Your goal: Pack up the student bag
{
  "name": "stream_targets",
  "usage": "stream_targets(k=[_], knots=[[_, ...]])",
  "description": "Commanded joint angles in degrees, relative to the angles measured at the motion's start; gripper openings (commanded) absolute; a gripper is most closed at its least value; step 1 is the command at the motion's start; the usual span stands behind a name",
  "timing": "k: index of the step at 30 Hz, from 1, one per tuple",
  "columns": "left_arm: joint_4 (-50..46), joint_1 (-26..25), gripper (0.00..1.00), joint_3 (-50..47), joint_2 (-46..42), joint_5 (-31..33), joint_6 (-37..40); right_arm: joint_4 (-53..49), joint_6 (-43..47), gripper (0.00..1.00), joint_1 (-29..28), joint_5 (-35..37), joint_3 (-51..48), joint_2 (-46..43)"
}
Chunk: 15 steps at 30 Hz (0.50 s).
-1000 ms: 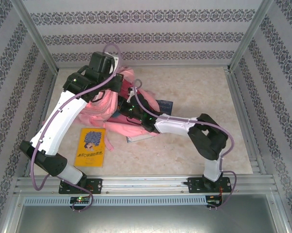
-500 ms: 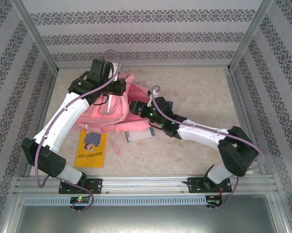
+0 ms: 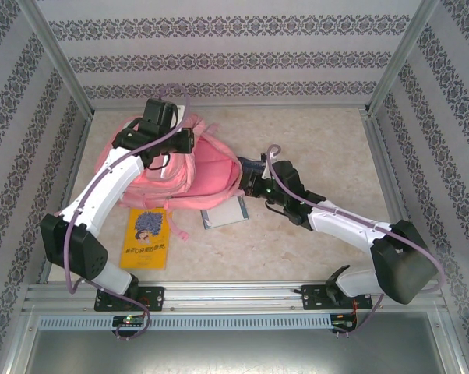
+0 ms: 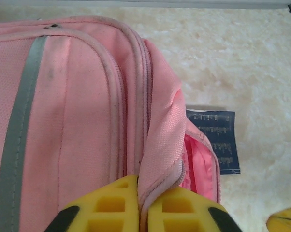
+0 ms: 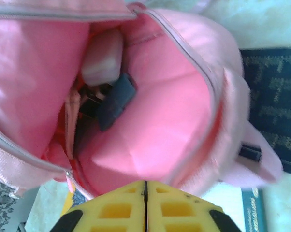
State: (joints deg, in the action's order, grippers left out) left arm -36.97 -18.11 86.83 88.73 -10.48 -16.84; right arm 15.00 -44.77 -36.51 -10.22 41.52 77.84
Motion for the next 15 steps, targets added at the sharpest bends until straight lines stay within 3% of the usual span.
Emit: stream_targets(k=[1, 3, 6, 11, 15], knots=[[1.9, 1.6, 0.30, -0.5, 3.1, -2.6, -2.5, -6.1, 2.3, 0.00, -0.3, -1.4, 1.7, 3.3], [4.3, 1.4, 0.41, -3.3, 2.6, -6.4, -4.9, -7.9, 2.4, 0.00, -0.4, -2.3, 2.2, 6.3], [9.2, 1.5, 0.47, -9.0, -1.1, -8.2, -8.4, -10.1, 2.5, 0.00, -0.5, -4.6, 3.9, 11.2], [12.3, 0.2, 0.54, -15.8, -8.3, -12.0, -12.0, -12.4, 2.9, 0.00, -1.1, -6.4, 8.2, 18.8], [12.4, -2.6, 0.56, -21.0, -14.4, -11.2, -13.1, -13.9, 3.3, 0.00, -1.7, -5.2, 11.5, 23.8]])
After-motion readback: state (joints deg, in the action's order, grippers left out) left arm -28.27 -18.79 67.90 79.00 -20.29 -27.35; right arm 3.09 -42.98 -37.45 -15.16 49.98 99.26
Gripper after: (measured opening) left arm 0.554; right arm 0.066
